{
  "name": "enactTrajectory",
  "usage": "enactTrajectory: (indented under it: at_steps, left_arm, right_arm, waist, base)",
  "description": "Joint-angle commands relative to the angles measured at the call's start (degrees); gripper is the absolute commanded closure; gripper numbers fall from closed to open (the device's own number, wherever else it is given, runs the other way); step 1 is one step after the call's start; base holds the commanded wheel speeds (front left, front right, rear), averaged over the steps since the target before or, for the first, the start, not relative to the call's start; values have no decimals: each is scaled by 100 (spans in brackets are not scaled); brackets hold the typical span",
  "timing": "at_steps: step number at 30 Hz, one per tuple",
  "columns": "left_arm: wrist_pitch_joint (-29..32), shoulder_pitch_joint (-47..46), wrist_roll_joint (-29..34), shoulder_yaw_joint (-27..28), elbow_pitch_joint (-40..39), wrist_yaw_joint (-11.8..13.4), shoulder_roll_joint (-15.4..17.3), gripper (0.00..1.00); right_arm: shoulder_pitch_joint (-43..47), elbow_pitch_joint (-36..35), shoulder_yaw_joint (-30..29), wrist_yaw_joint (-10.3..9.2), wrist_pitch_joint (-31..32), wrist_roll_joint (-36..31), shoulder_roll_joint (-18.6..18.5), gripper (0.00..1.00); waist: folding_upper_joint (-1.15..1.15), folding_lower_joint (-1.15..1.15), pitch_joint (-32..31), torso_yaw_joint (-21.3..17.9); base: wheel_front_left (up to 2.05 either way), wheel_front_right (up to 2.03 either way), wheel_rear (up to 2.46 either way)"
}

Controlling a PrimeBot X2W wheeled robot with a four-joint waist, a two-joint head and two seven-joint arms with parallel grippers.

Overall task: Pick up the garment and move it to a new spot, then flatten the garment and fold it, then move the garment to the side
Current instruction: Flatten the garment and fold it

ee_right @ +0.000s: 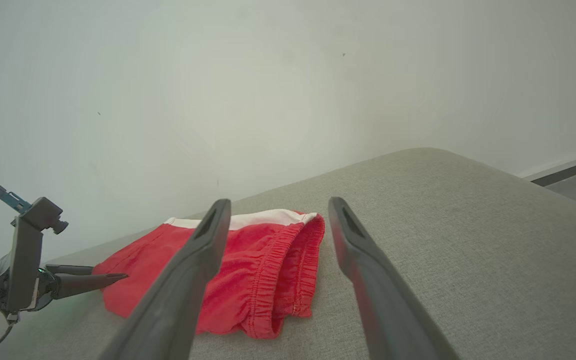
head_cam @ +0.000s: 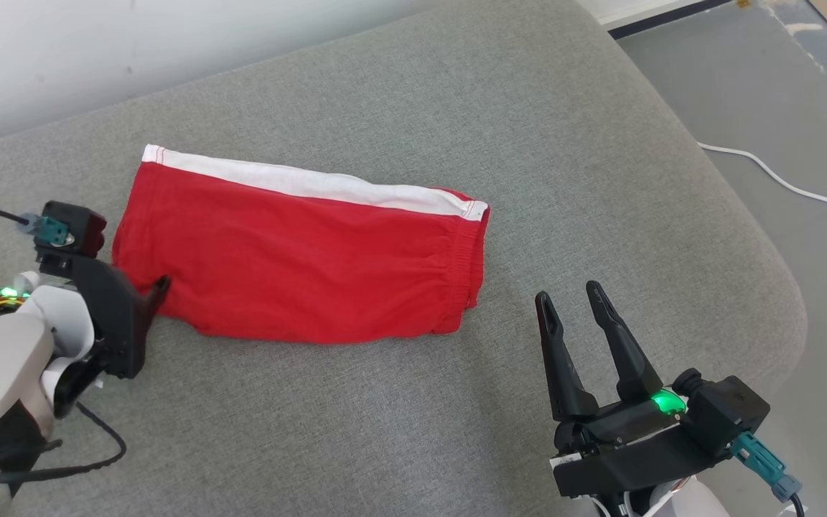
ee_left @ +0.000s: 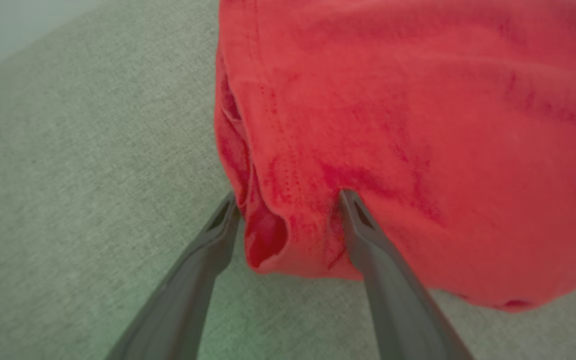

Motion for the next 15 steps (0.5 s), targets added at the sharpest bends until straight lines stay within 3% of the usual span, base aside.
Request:
enactTrajectory:
  at_steps: [1,2,3,15]
  left_arm:
    - [66,82,-120,8,-54,12,-28,33]
    - [68,48,-98,-24,-88,12,-26,58]
    - [45,27,-69,-60,-122,12,-32,100]
    - [-884,282,-260,42,-321,15,-245,100]
  right_arm:
    - [50,3,-4,-14,-7,-43,37,0]
    - [45,5,-10,-14,-7,-60,41,0]
    - [37,12,-18,-14,-7,-69,42,0]
    - [141,91,-101,-14,-7,-150,-79,0]
  waist:
    - [0,0,7,17]
    - [0,0,4,30]
    - [0,0,-5,49]
    - [0,0,-438,671]
  base:
    - [0,0,0]
    - [0,0,0]
    - [0,0,0]
    - [0,0,0]
